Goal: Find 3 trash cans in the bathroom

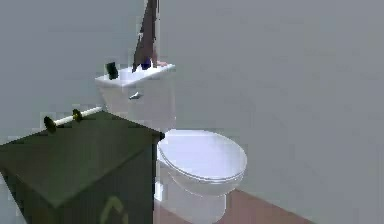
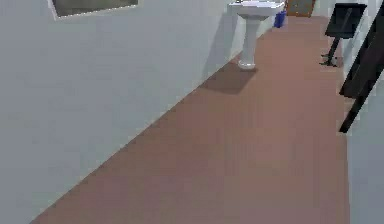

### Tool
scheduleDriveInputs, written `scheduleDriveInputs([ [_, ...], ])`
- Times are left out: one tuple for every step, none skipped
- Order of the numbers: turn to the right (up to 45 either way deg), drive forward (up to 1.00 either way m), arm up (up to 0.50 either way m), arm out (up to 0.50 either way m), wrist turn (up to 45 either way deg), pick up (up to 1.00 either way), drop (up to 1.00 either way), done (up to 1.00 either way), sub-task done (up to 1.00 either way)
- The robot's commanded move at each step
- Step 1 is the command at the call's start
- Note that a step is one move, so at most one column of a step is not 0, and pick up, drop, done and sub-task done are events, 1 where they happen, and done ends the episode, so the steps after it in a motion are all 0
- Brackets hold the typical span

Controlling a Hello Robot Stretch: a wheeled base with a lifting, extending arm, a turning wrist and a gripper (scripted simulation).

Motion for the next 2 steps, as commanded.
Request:
scheduleDriveInputs([
  [39.0,0.00,0.00,0.00,0.0,0.00,0.00,0.00,0.00],
  [0.0,0.30,0.00,0.00,0.0,0.00,0.00,0.00,0.00],
])
